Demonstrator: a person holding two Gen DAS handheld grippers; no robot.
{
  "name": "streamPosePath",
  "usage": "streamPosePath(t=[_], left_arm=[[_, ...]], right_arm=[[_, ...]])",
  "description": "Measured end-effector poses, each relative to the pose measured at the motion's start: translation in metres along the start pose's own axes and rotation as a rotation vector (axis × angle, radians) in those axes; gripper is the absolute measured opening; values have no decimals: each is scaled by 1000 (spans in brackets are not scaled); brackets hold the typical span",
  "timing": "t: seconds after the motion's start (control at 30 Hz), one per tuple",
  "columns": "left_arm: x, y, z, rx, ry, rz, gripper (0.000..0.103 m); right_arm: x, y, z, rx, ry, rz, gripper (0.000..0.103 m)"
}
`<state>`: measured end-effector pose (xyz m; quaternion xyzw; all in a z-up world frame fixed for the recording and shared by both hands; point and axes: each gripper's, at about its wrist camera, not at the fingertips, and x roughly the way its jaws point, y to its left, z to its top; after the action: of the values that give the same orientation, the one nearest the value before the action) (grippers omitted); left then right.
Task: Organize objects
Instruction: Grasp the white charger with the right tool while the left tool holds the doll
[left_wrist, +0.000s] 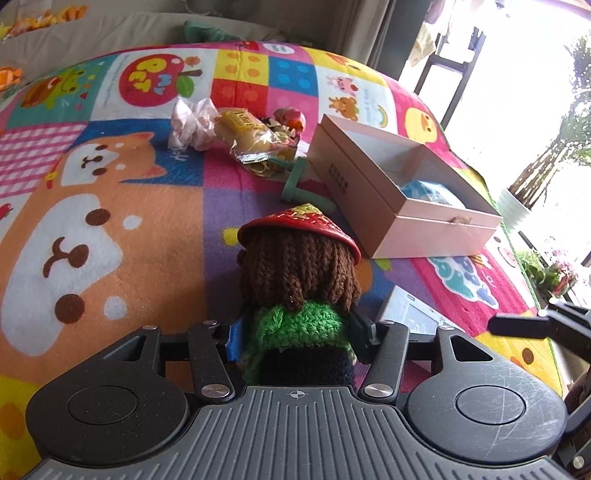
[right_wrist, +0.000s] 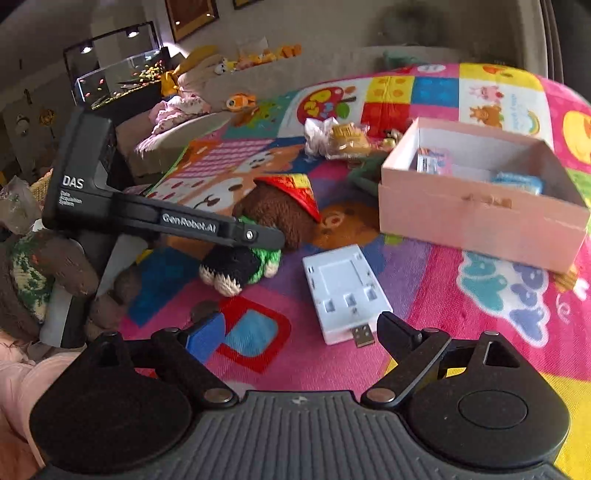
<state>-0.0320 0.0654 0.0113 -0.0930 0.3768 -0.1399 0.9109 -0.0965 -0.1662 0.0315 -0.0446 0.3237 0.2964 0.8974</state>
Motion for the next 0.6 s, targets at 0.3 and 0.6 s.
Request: streamPosePath(t=[0.3,0.6], left_arm=[[-2,-8,-13,27,-46,30,63],[-6,-15,-22,97,-64,46,63]], right_arm=[[46,-1,12,-69,75,-88,78],[35,3,2,-64,121,-149,47]])
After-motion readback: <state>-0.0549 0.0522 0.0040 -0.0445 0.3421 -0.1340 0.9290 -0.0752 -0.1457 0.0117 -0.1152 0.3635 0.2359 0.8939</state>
